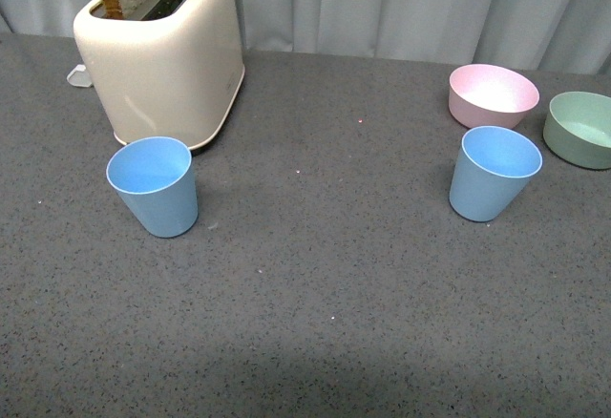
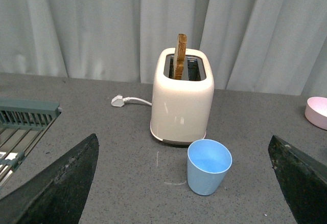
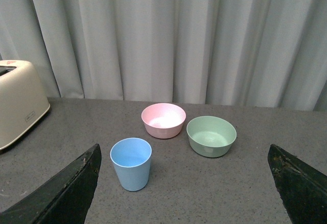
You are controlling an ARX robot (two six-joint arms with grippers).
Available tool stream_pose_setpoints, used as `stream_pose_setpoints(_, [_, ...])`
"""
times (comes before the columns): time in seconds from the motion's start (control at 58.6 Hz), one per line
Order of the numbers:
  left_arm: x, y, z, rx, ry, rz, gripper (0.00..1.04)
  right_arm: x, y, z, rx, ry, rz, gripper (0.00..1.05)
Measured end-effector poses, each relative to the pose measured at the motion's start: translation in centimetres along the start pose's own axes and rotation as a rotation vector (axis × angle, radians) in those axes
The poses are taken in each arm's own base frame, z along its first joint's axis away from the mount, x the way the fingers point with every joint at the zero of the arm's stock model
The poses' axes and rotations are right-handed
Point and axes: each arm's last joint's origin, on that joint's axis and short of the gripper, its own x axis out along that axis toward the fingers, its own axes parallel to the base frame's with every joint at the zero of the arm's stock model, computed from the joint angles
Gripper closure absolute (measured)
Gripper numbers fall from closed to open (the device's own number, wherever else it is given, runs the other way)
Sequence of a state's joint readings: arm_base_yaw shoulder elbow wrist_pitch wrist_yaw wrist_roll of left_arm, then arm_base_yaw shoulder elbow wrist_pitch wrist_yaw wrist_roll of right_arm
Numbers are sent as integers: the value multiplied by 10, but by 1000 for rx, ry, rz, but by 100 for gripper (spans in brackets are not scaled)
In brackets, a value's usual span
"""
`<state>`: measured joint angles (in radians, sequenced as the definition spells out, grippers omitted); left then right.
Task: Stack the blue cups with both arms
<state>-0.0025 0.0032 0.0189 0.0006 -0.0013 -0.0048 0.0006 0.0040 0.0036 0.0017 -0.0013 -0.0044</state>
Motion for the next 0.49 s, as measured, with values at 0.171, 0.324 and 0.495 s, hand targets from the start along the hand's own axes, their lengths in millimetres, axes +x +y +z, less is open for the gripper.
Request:
stream_pose_setpoints(0.171, [0,0,0,0,0,0,7,0,0,0,0,0,0,10])
stream_pose_setpoints(0.324, [0,0,0,0,0,0,7,0,0,0,0,0,0,10])
stream_pose_setpoints(0.495, [0,0,0,0,0,0,7,0,0,0,0,0,0,10])
